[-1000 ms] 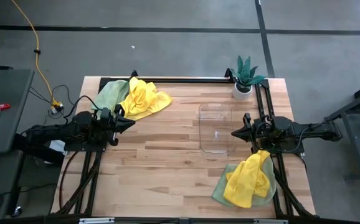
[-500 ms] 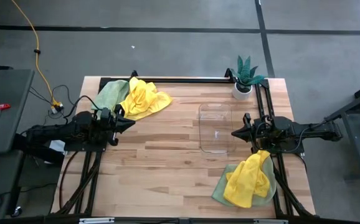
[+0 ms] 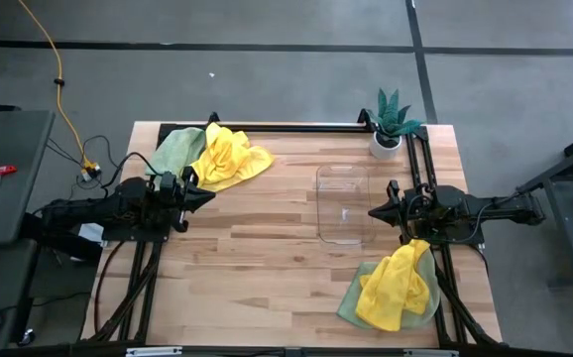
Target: Fold microfiber towels
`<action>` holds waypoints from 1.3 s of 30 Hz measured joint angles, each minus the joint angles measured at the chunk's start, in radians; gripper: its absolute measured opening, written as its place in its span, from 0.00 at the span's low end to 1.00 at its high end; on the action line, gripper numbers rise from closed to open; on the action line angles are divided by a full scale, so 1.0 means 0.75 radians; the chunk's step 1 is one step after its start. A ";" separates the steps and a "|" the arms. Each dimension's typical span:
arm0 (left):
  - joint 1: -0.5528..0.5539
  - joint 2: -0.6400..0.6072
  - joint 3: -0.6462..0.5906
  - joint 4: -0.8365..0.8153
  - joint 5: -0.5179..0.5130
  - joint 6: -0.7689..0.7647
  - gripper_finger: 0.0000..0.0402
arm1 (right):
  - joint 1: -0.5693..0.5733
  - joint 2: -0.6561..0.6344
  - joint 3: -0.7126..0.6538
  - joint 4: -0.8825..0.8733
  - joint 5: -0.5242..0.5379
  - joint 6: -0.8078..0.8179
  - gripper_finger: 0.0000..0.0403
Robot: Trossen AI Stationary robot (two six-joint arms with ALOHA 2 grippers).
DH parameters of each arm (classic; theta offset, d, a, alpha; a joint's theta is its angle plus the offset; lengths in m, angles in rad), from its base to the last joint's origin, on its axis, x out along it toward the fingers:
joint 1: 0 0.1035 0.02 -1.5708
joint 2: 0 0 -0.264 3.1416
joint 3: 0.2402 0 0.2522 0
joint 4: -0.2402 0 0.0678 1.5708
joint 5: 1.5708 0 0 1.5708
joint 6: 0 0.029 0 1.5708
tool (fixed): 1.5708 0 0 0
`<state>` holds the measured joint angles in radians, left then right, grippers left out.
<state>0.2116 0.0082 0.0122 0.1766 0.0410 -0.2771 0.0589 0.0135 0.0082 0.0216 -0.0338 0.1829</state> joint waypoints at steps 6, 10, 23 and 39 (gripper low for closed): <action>0.000 0.000 0.000 0.000 0.000 0.000 0.01 | 0.000 0.000 0.000 0.000 0.000 0.000 0.00; 0.000 0.000 0.000 0.000 0.000 0.000 0.01 | 0.000 0.000 0.000 0.000 0.000 0.000 0.00; 0.000 0.000 0.000 0.000 0.000 0.000 0.01 | -0.001 0.003 0.062 0.877 0.721 0.346 0.00; 0.000 0.000 0.000 0.029 -0.040 -0.012 0.01 | 0.000 0.636 0.674 0.464 0.544 -0.005 0.00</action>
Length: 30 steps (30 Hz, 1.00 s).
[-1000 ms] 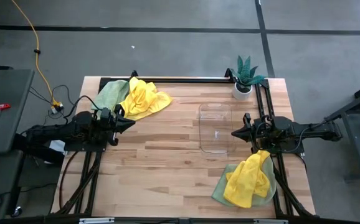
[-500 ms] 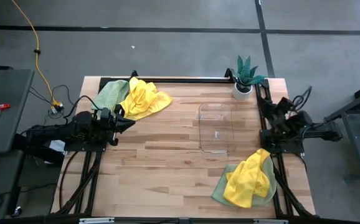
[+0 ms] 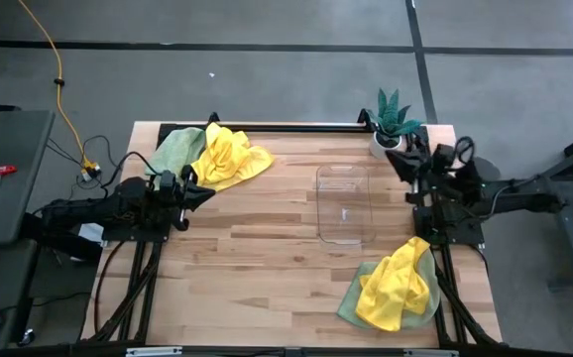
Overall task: Fold microfiber towels
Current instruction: Prepare the middle yellow microfiber towel
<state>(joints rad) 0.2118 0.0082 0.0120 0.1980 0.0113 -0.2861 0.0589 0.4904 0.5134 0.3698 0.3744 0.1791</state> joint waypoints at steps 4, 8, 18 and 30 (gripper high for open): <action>-0.003 0.000 0.000 0.068 -0.007 -0.100 0.01 | 0.000 0.108 0.123 -0.142 0.000 -0.005 0.00; -0.004 0.015 0.002 0.260 -0.087 -0.273 0.01 | 0.000 0.179 0.183 -0.200 -0.011 0.001 0.00; -0.004 0.412 0.482 -0.164 -0.100 -0.087 0.01 | 0.000 0.229 0.194 -0.192 -0.014 0.004 0.00; -0.004 0.876 1.110 -0.813 -0.128 0.212 0.13 | 0.000 0.227 0.194 -0.199 -0.015 -0.006 0.00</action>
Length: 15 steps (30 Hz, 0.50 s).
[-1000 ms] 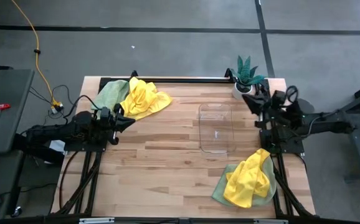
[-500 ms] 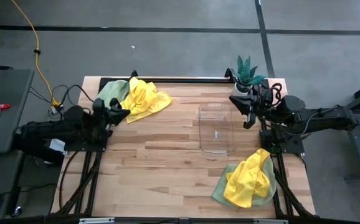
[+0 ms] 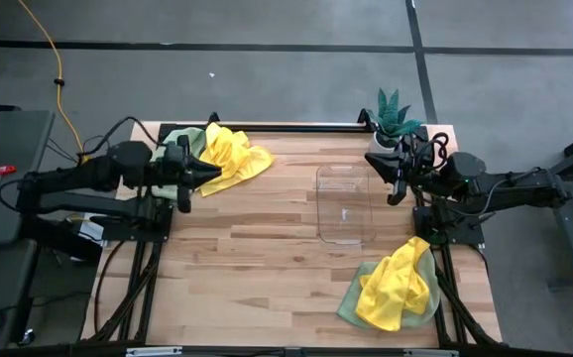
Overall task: Fold microfiber towels
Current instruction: Prepare the middle yellow microfiber towel
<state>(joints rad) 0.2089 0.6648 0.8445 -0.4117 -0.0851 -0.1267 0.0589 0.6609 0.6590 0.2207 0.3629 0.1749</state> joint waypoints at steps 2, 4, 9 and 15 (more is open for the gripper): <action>0.001 0.072 0.074 -0.115 -0.036 0.000 0.20 | 0.000 0.000 0.000 -0.001 -0.013 0.000 0.00; 0.004 0.162 0.148 -0.220 -0.105 0.008 0.28 | 0.000 0.000 0.000 -0.004 -0.033 0.000 0.00; 0.075 0.396 0.328 -0.597 -0.387 0.037 0.45 | 0.001 0.002 0.001 -0.021 -0.041 0.000 0.00; 0.299 0.696 0.370 -1.042 -0.262 -0.061 0.51 | 0.001 0.009 0.001 -0.048 -0.041 0.008 0.00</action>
<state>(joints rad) 0.4330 1.1871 1.1218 -1.1931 -0.2816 -0.1722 0.0593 0.6675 0.6594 0.1849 0.3325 0.1811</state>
